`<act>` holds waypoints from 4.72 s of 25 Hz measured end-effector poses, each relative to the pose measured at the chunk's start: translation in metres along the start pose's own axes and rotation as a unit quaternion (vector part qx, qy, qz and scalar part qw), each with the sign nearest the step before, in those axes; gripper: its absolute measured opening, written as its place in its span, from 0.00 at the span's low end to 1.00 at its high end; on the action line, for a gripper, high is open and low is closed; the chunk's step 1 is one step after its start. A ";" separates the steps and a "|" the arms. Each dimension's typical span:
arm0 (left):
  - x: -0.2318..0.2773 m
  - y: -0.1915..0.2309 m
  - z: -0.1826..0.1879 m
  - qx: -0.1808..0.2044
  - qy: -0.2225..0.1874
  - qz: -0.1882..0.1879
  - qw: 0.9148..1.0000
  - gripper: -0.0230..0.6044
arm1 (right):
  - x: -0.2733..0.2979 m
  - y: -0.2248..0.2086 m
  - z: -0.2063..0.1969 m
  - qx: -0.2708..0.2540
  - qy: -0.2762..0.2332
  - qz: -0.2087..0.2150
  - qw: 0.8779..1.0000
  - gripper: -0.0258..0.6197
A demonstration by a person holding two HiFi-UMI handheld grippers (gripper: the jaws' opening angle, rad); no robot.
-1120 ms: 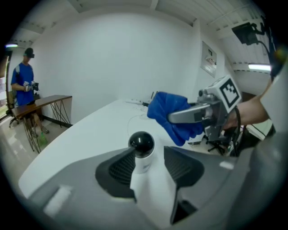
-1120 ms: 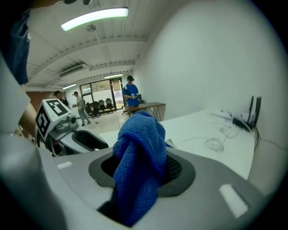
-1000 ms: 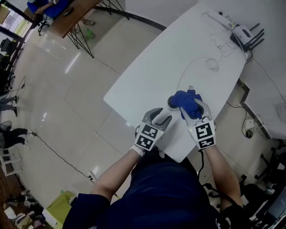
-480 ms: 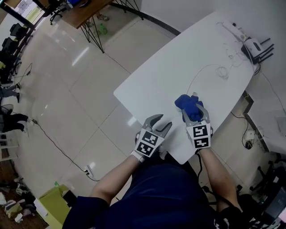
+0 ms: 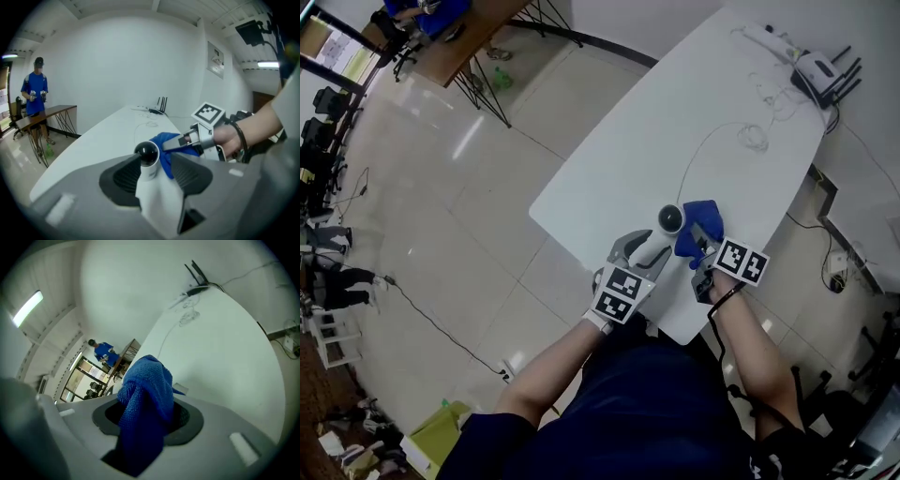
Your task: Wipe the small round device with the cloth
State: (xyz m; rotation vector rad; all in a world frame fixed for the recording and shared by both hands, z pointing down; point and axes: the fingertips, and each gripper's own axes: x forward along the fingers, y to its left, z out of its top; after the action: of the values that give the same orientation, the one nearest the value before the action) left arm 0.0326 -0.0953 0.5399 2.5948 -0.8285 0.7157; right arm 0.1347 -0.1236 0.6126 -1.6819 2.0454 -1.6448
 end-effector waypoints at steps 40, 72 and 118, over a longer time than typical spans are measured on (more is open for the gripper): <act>0.026 0.000 -0.015 0.011 0.022 -0.025 0.999 0.36 | 0.016 -0.010 0.020 -0.308 0.136 -0.060 0.940 0.35; 0.019 -0.017 -0.014 0.006 0.006 -0.024 1.000 0.36 | 0.001 0.092 0.025 -0.621 0.158 -0.002 0.767 0.35; 0.005 -0.013 -0.054 -0.007 0.051 -0.034 0.998 0.36 | -0.028 0.036 -0.016 -0.391 0.051 -0.040 0.918 0.36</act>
State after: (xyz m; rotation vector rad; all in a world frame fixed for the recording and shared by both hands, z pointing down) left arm 0.0245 -0.0638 0.5856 2.5364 -0.7080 0.8112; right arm 0.1117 -0.0972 0.5790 -1.8897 2.9768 -0.9662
